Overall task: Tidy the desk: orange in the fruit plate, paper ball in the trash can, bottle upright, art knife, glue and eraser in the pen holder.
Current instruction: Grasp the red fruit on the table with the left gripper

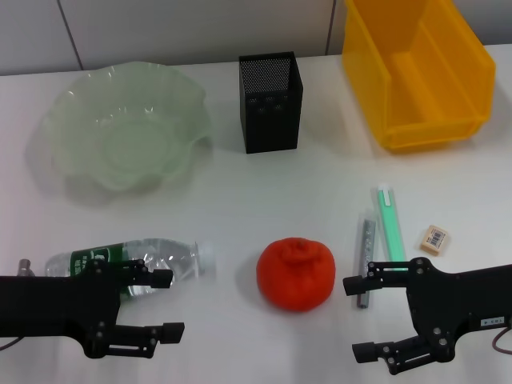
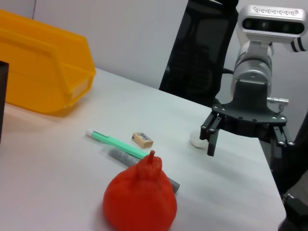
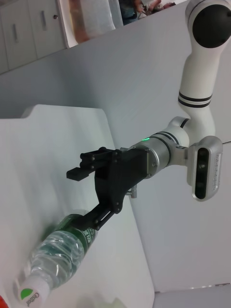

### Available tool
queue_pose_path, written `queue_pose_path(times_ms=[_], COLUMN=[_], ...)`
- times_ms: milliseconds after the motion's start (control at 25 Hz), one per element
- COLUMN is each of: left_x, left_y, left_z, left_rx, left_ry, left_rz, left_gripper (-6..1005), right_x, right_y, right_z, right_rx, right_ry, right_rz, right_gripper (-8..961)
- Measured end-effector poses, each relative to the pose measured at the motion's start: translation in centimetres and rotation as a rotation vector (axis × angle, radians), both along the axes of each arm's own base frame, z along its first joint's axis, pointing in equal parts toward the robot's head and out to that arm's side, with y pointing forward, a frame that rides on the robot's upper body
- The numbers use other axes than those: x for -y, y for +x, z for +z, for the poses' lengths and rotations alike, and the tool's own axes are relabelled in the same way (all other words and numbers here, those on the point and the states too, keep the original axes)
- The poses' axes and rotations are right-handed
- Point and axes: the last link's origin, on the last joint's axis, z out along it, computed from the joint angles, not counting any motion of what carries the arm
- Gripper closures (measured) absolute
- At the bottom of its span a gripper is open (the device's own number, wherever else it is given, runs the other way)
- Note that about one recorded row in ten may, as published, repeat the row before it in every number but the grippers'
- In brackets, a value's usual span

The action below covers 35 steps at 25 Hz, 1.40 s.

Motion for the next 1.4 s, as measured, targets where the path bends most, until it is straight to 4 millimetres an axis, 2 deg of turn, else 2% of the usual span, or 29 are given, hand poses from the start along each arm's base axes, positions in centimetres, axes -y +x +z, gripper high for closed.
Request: queue_pose_path(times_ms=[520,960,1000,1040,1160,1240,1360,1400], left_x=[0.4,-1.0,-1.2,-1.8,-2.3,-3.6,-3.8,-4.0], left_y=[0.0,2.3,2.7,4.1,5.1,7.5,7.9,8.8], left_z=[0.2,2.5,2.8,3.4,3.7,3.2,2.9,2.2], left_rx=[0.005,-0.028,-0.028,-0.035,-0.052,-0.136,-0.153,-0.195], left_ry=[-0.028,-0.021,-0.022,-0.029,-0.039,-0.046,-0.047,-0.056], left_rz=[-0.007,-0.017,-0.015,-0.006,0.013,0.061,0.065,0.065], left_gripper=[219,235,236,238,242,245,250,251], right_x=[0.0,0.5,0.6,0.6,0.7,0.8,1.1,1.2], right_y=[0.1,0.9,1.0,1.1,1.3,1.6,2.1,2.1], right_z=[0.0,0.9,1.1,1.3,2.3,3.0,4.0,4.2], right_rx=[0.001,-0.015,-0.020,-0.026,-0.044,-0.050,-0.039,-0.036], right_ry=[0.004,0.040,0.048,0.057,0.081,0.100,0.123,0.124], right_rz=[-0.006,-0.043,-0.048,-0.052,-0.061,-0.069,-0.079,-0.080], right_gripper=[114,114,114,114,113,113,113,113])
